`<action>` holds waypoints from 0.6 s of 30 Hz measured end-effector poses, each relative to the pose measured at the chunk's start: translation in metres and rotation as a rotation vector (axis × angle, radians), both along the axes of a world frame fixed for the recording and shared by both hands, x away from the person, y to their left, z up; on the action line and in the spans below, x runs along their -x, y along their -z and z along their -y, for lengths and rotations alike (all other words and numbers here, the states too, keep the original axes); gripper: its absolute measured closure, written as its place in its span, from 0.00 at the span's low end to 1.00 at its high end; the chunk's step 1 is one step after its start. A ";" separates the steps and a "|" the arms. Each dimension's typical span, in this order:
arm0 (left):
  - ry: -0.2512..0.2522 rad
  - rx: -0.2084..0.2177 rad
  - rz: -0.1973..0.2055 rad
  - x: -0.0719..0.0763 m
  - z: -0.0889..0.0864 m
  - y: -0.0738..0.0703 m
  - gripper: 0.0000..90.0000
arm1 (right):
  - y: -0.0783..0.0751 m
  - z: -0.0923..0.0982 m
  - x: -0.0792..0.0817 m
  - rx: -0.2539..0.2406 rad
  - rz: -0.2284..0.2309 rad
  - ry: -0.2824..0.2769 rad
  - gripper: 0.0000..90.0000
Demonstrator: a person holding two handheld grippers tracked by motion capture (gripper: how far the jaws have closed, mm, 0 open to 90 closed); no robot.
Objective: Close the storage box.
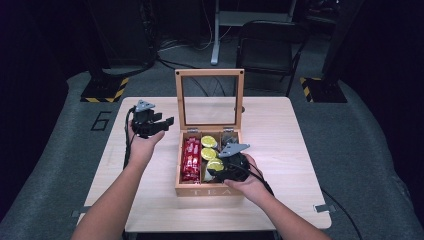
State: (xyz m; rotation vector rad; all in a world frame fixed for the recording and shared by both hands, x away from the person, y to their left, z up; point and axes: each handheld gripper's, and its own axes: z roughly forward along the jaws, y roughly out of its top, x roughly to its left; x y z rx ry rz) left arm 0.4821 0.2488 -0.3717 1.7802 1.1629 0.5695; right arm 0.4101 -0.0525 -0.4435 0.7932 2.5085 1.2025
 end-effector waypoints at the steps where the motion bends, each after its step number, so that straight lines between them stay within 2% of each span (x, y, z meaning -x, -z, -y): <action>1: -0.001 0.000 0.000 0.000 0.000 0.000 0.51 | -0.002 0.001 -0.001 -0.001 0.006 -0.004 0.41; 8: -0.001 0.000 -0.002 0.001 0.000 0.000 0.51 | -0.012 0.007 -0.002 -0.031 0.012 0.009 0.41; 18: -0.003 -0.003 -0.008 0.001 0.000 0.004 0.51 | -0.017 0.024 -0.006 -0.029 0.033 0.040 0.41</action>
